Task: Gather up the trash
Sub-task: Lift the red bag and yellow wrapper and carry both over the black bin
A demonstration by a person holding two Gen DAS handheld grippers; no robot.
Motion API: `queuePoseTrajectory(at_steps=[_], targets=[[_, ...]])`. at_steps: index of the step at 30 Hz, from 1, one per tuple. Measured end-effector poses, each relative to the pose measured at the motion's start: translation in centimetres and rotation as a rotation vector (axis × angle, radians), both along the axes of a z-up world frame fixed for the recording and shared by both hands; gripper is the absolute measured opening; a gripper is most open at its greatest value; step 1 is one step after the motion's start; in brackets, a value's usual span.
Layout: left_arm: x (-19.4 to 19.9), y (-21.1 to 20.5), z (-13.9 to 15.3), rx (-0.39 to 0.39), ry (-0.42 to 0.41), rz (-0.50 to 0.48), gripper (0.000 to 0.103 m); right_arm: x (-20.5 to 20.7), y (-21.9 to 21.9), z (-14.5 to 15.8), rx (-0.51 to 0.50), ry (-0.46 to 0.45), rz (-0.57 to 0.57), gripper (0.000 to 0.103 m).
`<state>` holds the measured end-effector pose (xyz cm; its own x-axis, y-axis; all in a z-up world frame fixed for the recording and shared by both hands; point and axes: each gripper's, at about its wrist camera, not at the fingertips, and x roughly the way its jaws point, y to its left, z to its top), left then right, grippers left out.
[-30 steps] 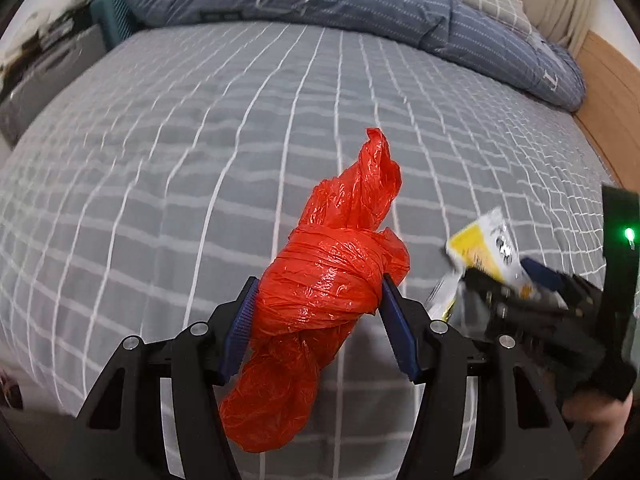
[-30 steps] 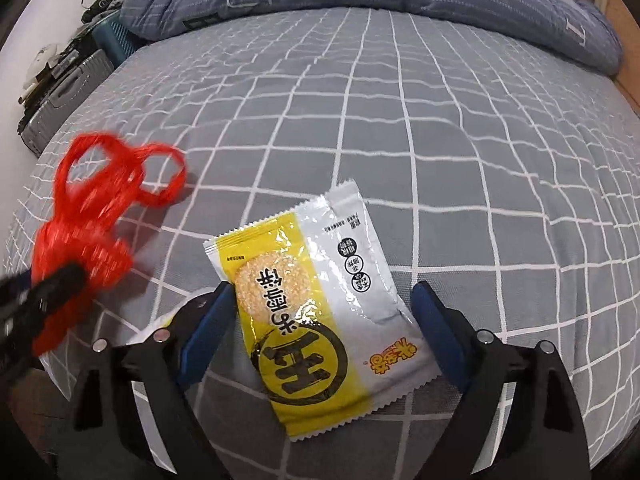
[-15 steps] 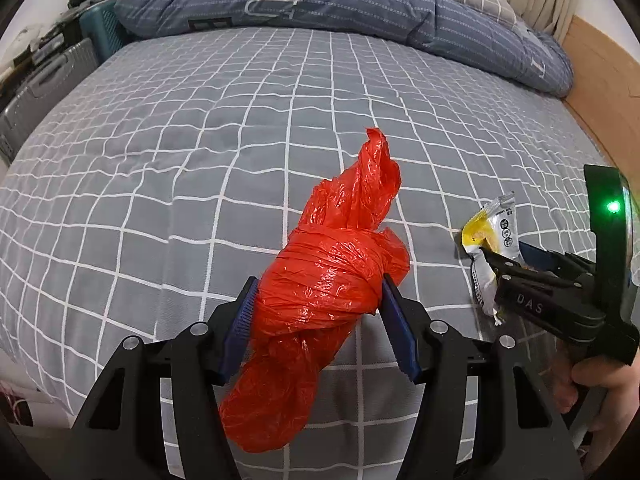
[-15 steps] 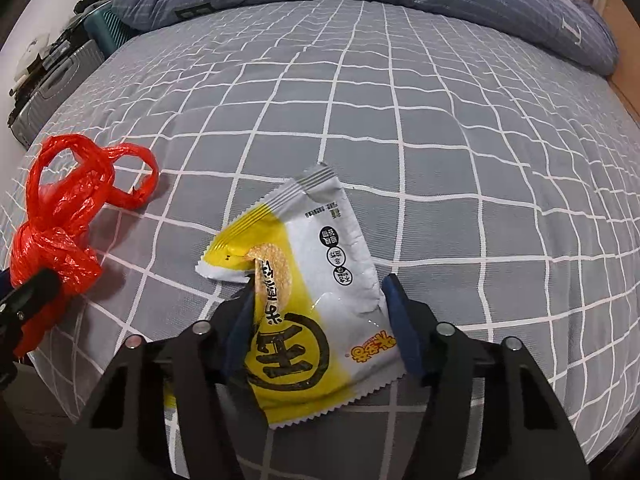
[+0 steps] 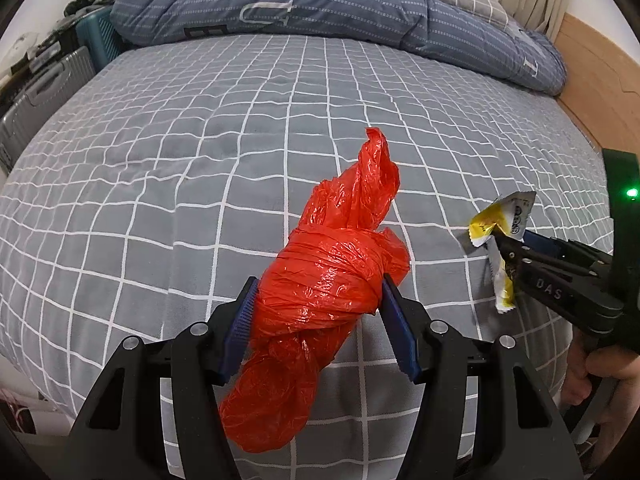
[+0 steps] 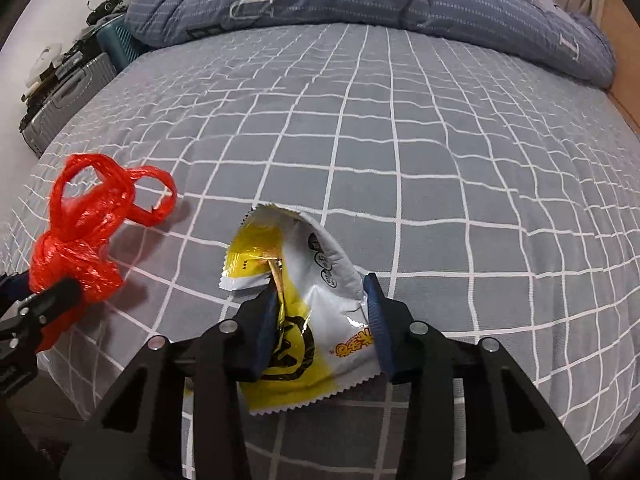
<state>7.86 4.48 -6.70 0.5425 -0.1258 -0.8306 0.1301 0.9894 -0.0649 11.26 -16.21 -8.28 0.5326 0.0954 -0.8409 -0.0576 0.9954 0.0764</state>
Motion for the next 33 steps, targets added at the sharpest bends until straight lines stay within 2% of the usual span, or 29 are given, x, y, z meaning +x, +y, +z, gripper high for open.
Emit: queuePoseTrajectory(at_steps=[9,18,23,25,30,33], targets=[[0.3,-0.4,-0.2,-0.007,-0.001,-0.010,0.058,-0.8,-0.1,2.2,-0.015,-0.042,-0.014,0.040],[0.1,-1.5,-0.1,-0.001,-0.005,-0.029,0.058,-2.8,-3.1,4.6,-0.015,-0.116,-0.096,0.039],[-0.1,-1.7,0.0,0.005,-0.013,-0.039,0.058,-3.9,-4.5,3.8,-0.033,-0.108,-0.124,0.039],[-0.1,-1.4,0.0,-0.002,-0.009,-0.029,0.058,-4.1,-5.1,4.0,0.009,-0.097,-0.143,0.039],[-0.6,-0.6,1.1,0.008,-0.039,-0.008,0.058,-3.4,-4.4,6.4,-0.007,-0.156,-0.121,0.039],[-1.4,0.1,1.8,0.005,-0.050,0.007,0.058,-4.5,-3.8,7.0,-0.001,-0.167,-0.115,0.039]])
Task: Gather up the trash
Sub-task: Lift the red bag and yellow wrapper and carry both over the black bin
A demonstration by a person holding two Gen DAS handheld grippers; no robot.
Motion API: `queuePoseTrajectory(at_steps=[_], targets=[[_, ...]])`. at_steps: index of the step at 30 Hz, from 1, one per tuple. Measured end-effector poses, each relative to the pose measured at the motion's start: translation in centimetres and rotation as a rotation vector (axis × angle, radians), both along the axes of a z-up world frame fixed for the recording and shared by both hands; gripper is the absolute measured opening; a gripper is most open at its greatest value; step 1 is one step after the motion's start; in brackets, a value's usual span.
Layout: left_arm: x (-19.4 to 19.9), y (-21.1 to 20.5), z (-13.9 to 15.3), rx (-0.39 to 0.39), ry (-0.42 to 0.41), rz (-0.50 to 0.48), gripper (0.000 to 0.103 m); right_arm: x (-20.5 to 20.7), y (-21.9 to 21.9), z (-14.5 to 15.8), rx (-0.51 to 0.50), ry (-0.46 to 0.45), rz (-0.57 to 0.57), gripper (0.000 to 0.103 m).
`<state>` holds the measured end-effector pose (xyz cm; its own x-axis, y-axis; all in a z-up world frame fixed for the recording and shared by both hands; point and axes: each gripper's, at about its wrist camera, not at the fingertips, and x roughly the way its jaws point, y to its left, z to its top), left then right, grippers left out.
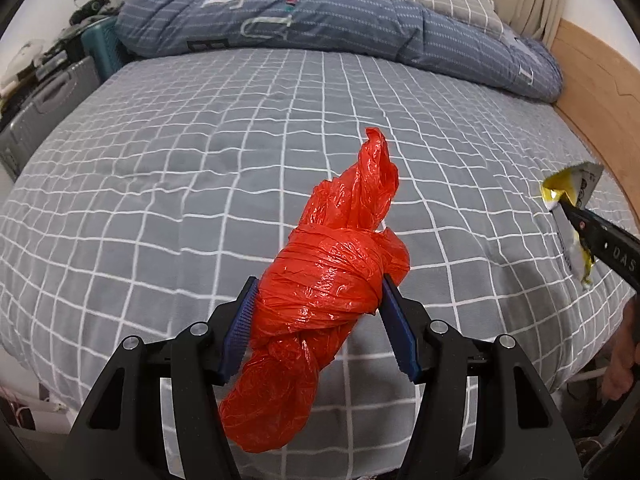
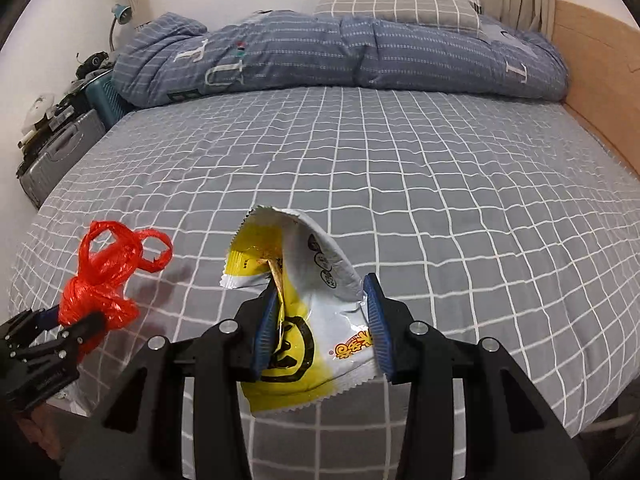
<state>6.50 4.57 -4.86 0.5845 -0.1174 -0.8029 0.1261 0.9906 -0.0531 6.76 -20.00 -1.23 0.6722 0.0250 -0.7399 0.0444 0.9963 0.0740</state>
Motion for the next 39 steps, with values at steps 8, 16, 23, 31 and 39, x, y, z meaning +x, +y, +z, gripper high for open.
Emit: queuePoseTrajectory(at_steps=[8,16,23,31,39], targets=[[-3.3,1.3,1.6,-0.051,-0.025,0.030,0.058,-4.1,1.1,-0.5,0.008,0.015,-0.002,0.039],[-5.5,0.2,1.6,-0.054,-0.026,0.000,0.058,-6.6,2.1,-1.1,0.010,0.035,0.007,0.039],[-7.5,-0.4,1.2,-0.042,-0.019,-0.013,0.058,-8.2,2.9,-0.6,0.003,0.027,0.027,0.039],[-9.8,-0.6,0.9,-0.032,-0.010,-0.023,0.058,-10.2,3.3,-0.1,0.012,0.024,0.042,0.040],[-12.8,-0.6,1.1,-0.026,-0.007,-0.026,0.058,-13.1,4.1,0.1,0.026,0.044,0.051,0.040]])
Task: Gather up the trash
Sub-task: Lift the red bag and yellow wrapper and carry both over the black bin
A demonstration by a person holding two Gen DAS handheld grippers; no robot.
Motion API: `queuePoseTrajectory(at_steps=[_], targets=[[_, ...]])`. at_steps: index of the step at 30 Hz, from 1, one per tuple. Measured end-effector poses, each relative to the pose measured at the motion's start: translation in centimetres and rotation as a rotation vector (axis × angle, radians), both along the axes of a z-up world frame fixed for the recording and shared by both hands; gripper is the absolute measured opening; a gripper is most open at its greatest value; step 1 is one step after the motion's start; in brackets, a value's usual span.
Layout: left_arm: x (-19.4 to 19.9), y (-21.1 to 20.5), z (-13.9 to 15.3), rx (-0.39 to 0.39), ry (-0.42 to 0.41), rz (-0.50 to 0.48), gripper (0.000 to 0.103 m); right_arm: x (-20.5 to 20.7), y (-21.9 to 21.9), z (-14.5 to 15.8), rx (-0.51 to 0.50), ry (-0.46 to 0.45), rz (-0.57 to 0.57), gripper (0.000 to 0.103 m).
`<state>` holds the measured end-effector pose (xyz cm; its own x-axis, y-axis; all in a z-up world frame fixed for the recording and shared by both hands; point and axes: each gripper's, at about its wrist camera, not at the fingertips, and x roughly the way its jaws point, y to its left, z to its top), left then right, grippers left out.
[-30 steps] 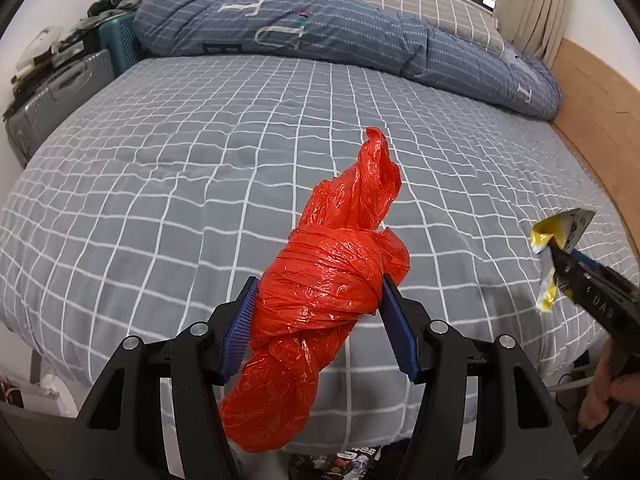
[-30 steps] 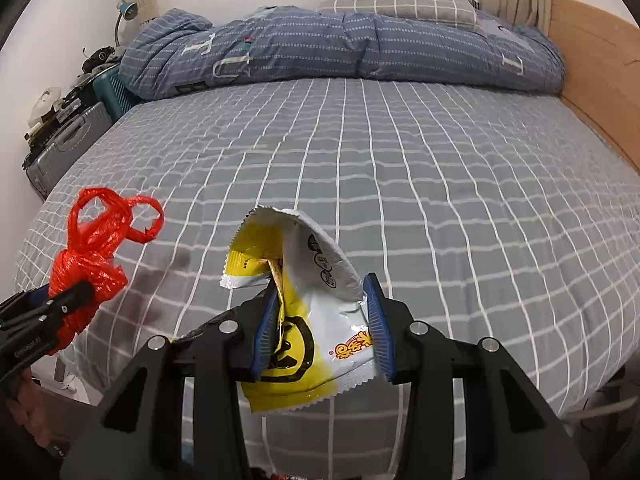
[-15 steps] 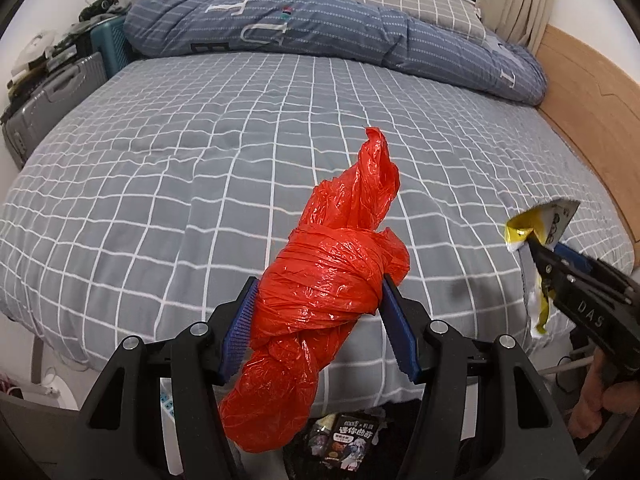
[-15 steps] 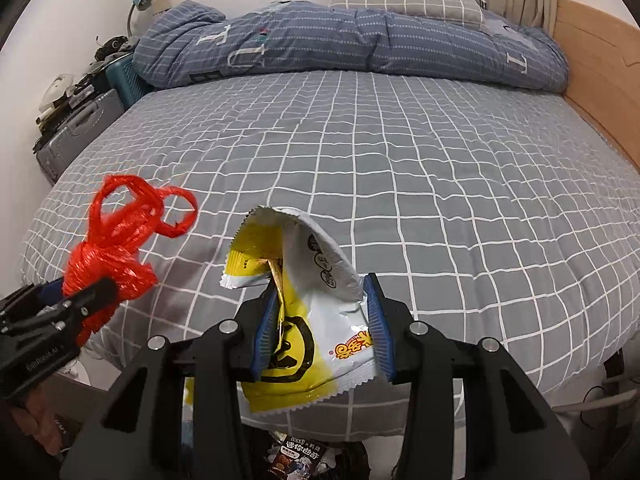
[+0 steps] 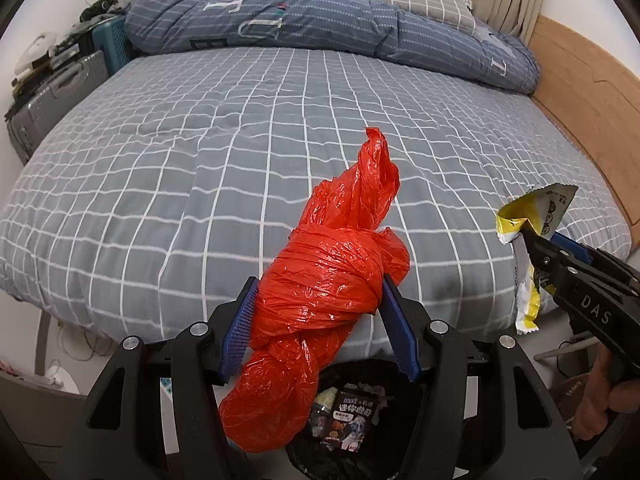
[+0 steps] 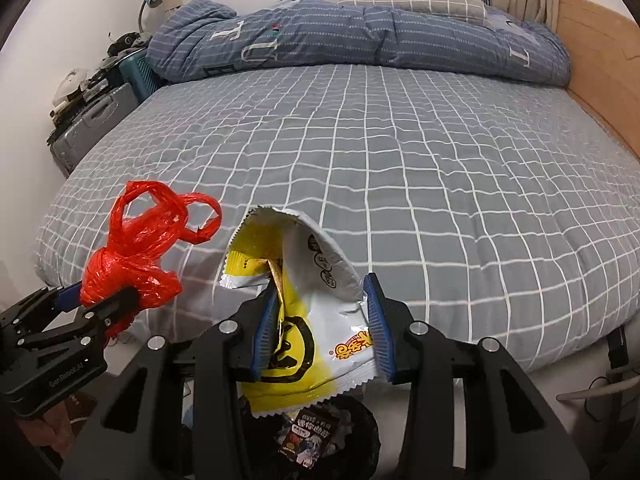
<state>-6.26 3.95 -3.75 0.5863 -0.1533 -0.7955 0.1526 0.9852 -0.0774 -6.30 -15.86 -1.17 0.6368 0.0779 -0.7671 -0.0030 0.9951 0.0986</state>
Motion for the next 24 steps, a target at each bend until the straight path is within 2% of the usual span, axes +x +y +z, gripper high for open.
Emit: queuePoseTrajectory(at_steps=[12,24], targets=[[-3.5,0.1,-0.3,0.013,0.019,0.010,0.058,-4.0,-0.3,0.4,0.036,0.010,-0.017,0.040],[-6.8,-0.3,-3.2,0.039,0.079,0.001,0.058,-7.9,0.3,-1.4,0.026,0.064,-0.013,0.040]])
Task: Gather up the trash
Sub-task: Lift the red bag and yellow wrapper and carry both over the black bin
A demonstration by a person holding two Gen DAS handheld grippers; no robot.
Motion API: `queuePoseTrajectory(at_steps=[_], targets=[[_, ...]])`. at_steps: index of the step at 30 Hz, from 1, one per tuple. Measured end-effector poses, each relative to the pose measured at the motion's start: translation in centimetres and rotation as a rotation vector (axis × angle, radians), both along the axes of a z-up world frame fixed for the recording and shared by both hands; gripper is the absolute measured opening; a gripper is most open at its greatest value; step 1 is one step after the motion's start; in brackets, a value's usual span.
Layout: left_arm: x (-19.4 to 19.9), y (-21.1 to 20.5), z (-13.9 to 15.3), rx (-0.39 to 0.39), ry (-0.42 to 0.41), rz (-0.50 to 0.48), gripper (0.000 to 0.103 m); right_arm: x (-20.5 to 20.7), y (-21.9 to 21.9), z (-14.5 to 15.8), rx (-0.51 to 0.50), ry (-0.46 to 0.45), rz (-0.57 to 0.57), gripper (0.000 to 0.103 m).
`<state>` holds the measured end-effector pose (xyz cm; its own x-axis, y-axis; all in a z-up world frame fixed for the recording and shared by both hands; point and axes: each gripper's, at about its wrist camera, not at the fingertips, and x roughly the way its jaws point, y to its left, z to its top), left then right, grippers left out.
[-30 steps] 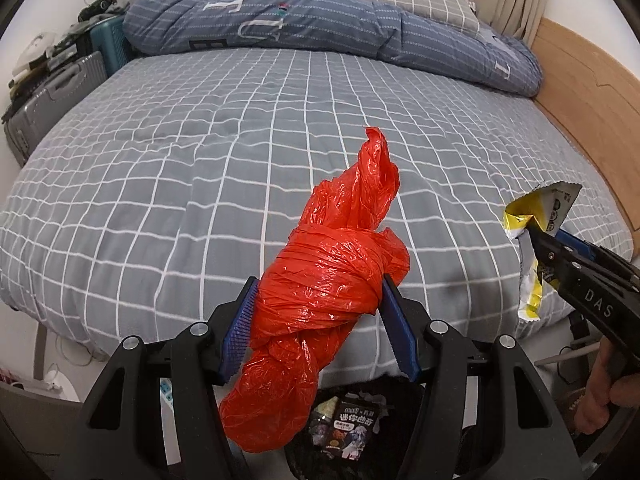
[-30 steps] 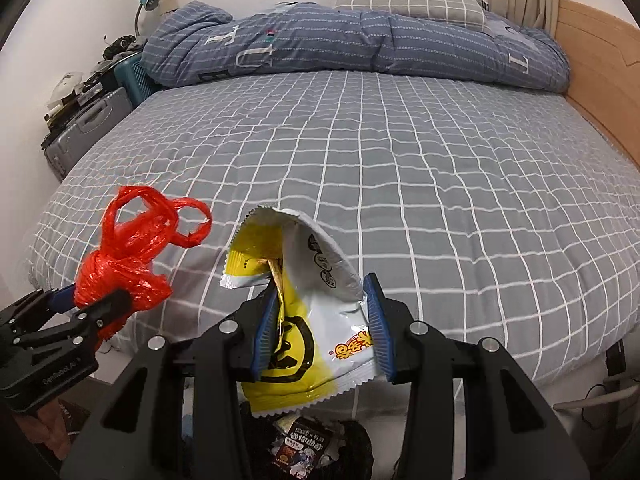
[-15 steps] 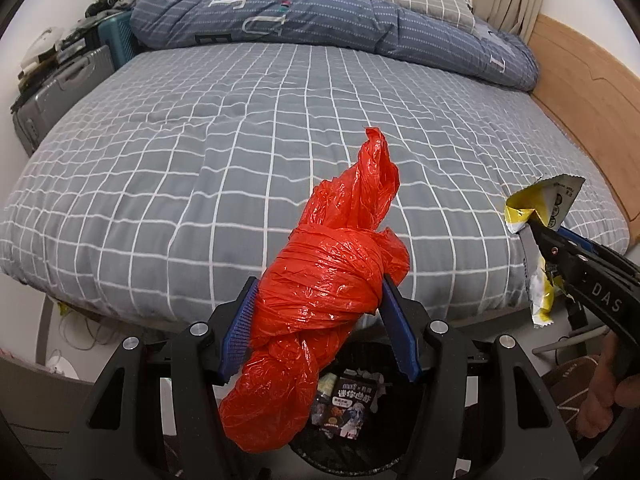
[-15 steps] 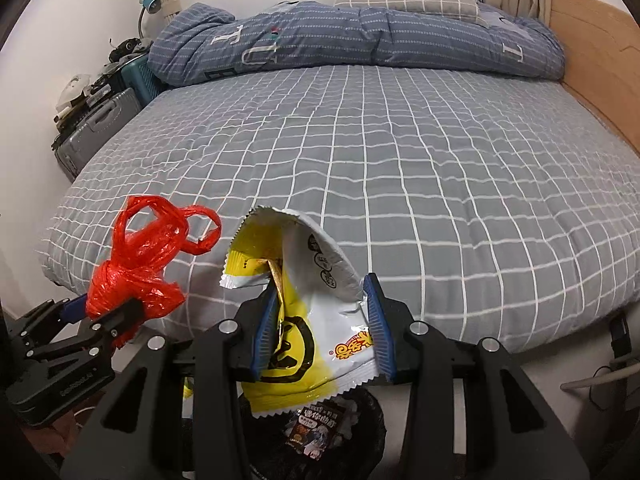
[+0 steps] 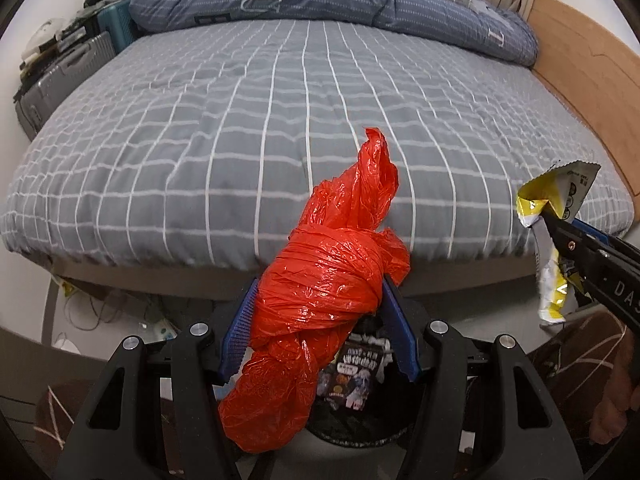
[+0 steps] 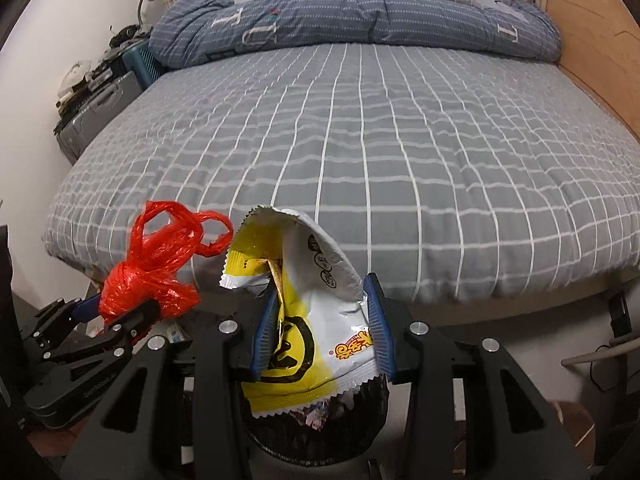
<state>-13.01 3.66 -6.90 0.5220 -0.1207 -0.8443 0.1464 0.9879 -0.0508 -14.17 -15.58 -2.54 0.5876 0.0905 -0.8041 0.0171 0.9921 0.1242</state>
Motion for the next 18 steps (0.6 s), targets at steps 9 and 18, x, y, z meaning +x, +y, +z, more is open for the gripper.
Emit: queuePoseTrajectory(at_steps=[9,18], targets=[[-2.5,0.9,-1.0,0.020,0.029,0.012,0.058,-2.6,0.6,-1.3,-0.001,0.041,0.011,0.040],[-4.4,1.4,-2.6,0.036,0.085,0.026,0.058,-4.7,1.4,-3.4,0.001,0.104,0.011,0.040]])
